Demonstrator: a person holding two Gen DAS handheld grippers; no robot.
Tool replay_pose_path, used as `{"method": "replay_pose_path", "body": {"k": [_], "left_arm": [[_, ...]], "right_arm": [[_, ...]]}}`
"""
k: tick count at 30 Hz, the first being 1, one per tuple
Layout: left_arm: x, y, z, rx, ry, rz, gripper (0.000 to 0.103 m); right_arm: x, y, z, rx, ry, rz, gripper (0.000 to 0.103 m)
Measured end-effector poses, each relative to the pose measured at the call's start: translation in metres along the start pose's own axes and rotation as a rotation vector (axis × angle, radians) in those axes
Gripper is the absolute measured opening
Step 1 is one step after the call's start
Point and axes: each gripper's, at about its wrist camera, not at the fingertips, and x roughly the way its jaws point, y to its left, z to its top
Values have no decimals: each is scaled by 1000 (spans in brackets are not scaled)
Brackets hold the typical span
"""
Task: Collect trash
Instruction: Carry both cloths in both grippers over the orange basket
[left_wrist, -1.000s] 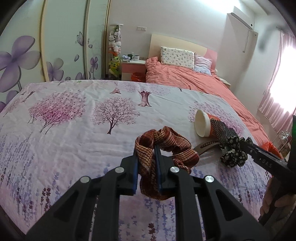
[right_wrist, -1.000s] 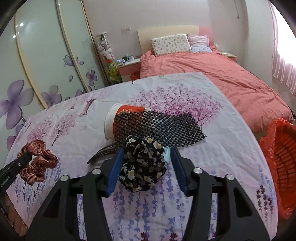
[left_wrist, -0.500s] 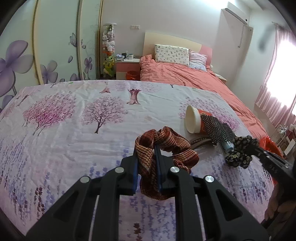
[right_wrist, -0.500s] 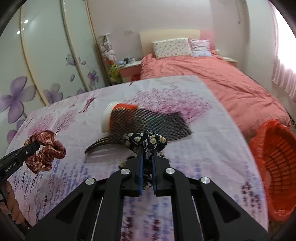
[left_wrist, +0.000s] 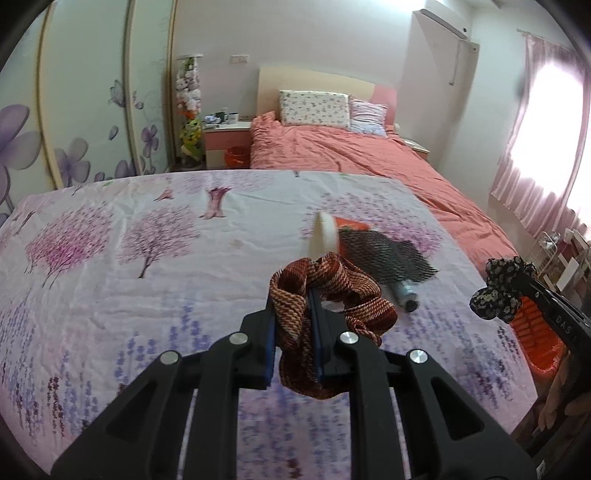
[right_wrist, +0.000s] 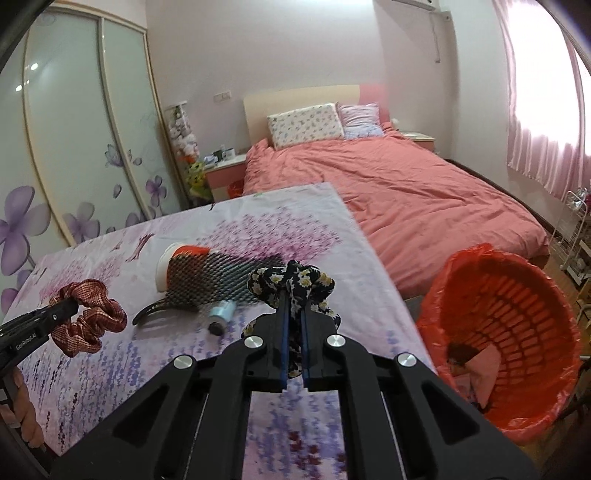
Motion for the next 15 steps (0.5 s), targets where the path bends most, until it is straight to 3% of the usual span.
{"method": "replay_pose_path", "body": {"k": [15], "left_arm": [[10, -95, 9, 86, 4, -140, 16]], "right_arm": [[-23, -69, 0, 99, -66, -74, 5]]}}
